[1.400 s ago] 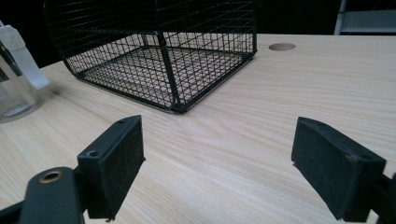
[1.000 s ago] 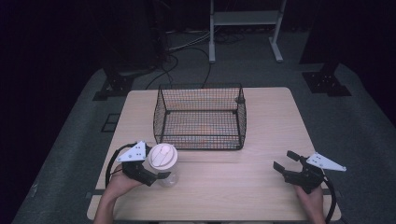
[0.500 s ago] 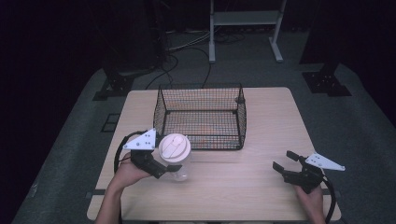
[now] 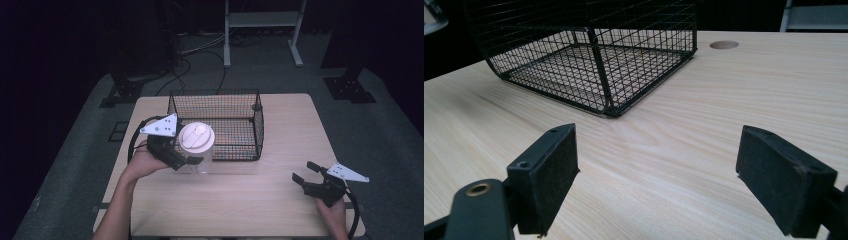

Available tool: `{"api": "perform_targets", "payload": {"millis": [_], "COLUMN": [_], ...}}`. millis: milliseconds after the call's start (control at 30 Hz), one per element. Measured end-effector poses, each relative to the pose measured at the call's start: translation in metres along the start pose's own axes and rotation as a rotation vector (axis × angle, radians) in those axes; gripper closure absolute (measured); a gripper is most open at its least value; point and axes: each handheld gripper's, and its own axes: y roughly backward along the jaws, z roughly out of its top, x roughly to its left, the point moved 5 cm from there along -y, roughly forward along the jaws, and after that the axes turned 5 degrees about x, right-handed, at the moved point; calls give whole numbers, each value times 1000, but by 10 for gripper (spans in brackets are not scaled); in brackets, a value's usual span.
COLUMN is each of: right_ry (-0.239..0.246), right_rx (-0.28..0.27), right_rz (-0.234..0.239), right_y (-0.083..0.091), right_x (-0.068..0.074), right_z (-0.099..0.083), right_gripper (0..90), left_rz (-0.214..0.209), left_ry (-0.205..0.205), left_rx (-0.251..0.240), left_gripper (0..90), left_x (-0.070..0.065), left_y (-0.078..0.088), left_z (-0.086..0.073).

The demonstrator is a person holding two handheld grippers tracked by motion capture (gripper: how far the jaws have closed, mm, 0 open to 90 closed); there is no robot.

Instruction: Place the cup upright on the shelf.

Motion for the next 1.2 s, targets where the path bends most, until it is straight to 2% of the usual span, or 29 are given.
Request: {"api": "perform_targets", "payload": {"millis": [200,467,633,700,767,867,1100,1167,1200], "right_ry": [6,3,3,3,8,8,2,4,4], "right_rx": [-1,0,-1,-1,-2,-2,-1,-1,-1], "right_rz": [0,4,5,6,6,8,11,11,11], "right_y": [0,0,0,0,0,0,0,0,0], "right_x": [0,0,0,0,0,0,0,0,0], "right_z": [0,0,0,0,0,0,0,0,0], "right_gripper": [159,159,159,159,159,159,158,158,157], "left_rz": [-8,-14,-8,-10,-13,-14,5,6,4], "left_ry": [-4,-6,-4,-8,-1,16,54,56,76], "left_rx": [7,-45,-32,-27,-29,-8,7,8,9], "left_gripper": [154,154,154,154,154,154,154,154,154], "left_x": [13,33,49,51,59,71,94,97,103], "left_y": [-2,3,4,4,1,-5,-23,-25,-31], "left_z": [16,41,53,54,57,57,49,48,45]}}
